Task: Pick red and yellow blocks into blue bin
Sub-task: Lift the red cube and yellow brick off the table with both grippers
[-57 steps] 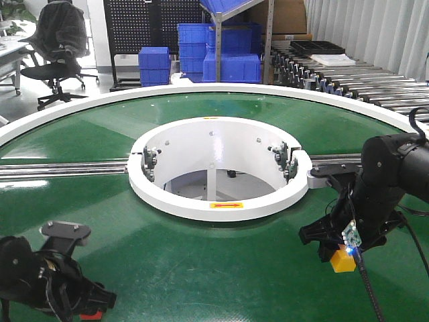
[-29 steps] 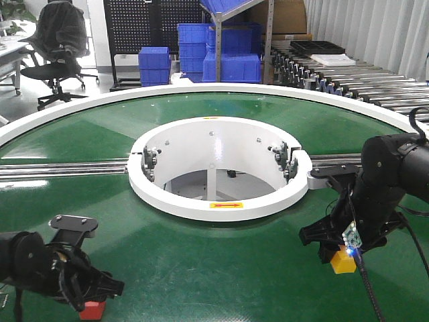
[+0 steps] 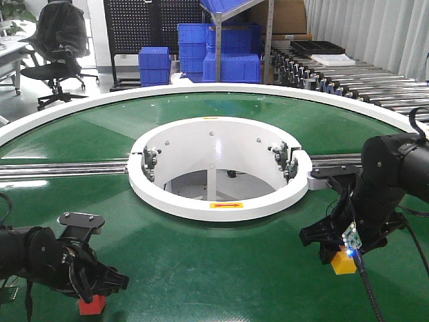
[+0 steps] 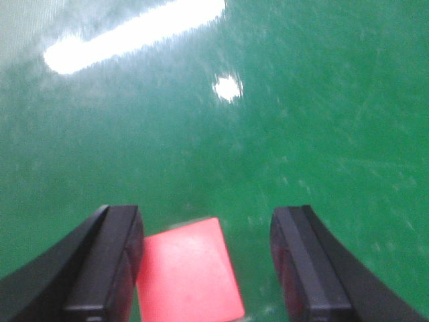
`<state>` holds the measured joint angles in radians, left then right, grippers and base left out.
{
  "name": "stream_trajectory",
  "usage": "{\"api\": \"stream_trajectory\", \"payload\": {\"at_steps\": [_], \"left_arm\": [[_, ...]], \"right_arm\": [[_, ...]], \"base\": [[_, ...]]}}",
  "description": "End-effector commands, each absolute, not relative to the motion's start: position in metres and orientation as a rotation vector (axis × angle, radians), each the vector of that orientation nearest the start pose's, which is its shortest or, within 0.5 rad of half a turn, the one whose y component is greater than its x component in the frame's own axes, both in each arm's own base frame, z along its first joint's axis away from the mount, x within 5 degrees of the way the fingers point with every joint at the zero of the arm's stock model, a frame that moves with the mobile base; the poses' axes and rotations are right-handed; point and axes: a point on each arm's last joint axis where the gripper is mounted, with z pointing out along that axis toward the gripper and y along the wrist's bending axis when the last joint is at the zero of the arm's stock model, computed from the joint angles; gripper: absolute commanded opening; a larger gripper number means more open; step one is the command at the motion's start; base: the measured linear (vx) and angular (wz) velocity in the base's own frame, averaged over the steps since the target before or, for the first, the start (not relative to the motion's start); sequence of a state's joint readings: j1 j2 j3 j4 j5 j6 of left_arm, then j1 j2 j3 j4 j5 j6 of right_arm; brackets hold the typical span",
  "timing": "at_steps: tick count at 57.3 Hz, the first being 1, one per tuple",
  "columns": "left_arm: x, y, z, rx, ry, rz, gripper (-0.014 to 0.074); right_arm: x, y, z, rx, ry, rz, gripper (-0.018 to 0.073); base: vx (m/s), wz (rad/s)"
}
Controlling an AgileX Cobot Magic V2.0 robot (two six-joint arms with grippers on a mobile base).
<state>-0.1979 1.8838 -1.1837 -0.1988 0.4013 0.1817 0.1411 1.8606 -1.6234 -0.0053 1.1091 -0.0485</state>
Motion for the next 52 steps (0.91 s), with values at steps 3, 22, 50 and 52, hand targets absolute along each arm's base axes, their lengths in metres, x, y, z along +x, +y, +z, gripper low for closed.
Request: {"api": "stream_trajectory", "payload": {"at_steps": [3, 22, 50, 52], "left_arm": [[0.378, -0.086, 0.19, 0.243, 2.564, -0.206, 0.0536], [0.378, -0.086, 0.202, 0.239, 2.519, -0.207, 0.0536], [0.369, -0.084, 0.231, 0.258, 2.461, -0.196, 0.0536], [0.369, -0.083, 0.231, 0.268, 2.468, -0.181, 0.0536]], "right_arm": [[0.388, 0.054, 0.311, -0.273, 2.705, 0.004, -0.0011], [0.388, 0.054, 0.311, -0.275, 2.708, 0.003, -0.0011], [0.387, 0.054, 0.311, -0.275, 2.719, 0.004, -0.0011], [0.387, 0.054, 0.311, -0.274, 2.721, 0.005, -0.0011]], "base": [[0.0, 0.0], [0.0, 0.0], [0.0, 0.0], [0.0, 0.0]]}}
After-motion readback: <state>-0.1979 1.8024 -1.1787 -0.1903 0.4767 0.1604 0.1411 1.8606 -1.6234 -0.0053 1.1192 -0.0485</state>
